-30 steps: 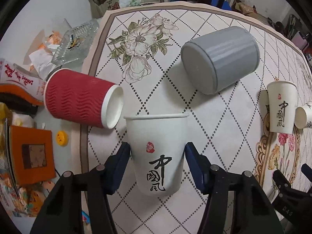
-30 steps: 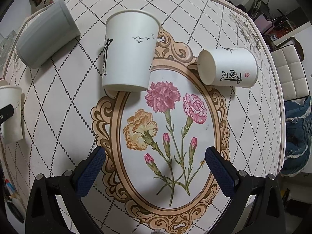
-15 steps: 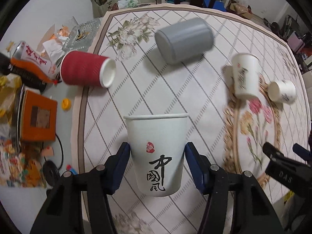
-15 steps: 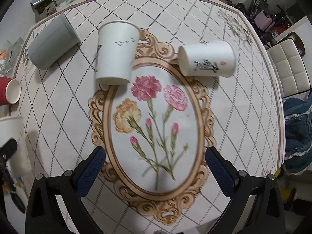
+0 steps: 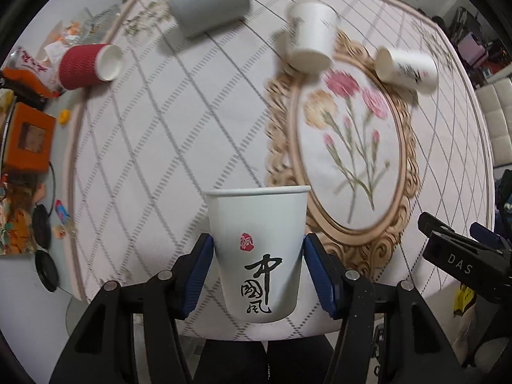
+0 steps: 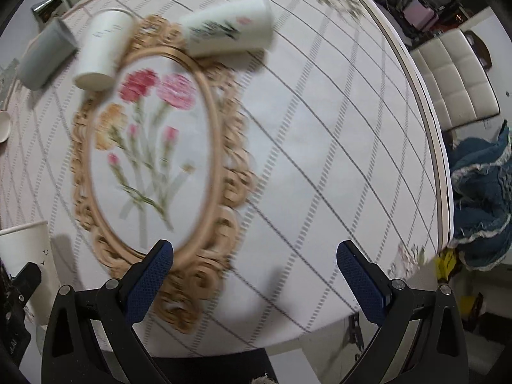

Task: Flip cup upright
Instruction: 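Lift the white cup with the left gripper and carry it toward the right gripper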

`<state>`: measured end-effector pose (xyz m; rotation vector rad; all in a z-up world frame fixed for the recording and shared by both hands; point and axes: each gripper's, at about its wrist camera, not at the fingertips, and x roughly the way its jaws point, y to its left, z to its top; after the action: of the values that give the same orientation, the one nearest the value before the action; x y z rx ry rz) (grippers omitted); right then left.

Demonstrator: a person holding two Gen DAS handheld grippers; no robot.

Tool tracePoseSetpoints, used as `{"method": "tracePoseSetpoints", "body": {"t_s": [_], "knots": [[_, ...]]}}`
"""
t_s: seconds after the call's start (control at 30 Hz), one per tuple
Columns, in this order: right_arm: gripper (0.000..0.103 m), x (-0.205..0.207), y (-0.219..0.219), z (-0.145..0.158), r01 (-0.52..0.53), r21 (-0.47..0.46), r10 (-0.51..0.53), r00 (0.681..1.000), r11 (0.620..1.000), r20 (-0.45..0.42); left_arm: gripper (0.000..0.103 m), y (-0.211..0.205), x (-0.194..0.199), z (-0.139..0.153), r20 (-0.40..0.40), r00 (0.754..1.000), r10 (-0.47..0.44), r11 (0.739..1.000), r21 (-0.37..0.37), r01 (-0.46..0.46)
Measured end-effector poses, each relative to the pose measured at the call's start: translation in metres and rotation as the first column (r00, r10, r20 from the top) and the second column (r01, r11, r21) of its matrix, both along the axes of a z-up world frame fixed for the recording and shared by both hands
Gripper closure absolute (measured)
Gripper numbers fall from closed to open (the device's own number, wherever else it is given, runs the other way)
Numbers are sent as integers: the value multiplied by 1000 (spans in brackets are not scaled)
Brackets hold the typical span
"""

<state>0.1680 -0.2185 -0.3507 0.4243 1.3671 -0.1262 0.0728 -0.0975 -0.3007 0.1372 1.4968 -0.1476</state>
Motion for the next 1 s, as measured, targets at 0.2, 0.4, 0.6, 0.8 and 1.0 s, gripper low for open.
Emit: {"method": "tracePoseSetpoints", "body": {"t_s": [0.2,0.4,0.6,0.8,1.0], "knots": [[0,-15,-18,-25,18,6,-18,999,1000,-34,47,-18,-6,-27,24,998,-63,996,61,62],[0,-23,-23,-37,25,3,-25,999,1000,-46,44,-24,-4,-44,19,998,-68,995,75,66],[0,-24,-25,-40,31,5,-31,998,999,-47,22,-14,1,-54,-3,999,-42,997,63,42],[0,-22,-20,-32,38,2,-38,999,999,-38,6,-1,2,-60,6,998,-56,997,63,55],[0,-21,-17,-29,48,-1,-48,998,999,-38,6,2,4,-55,-2,998,-58,997,46,58]]}}
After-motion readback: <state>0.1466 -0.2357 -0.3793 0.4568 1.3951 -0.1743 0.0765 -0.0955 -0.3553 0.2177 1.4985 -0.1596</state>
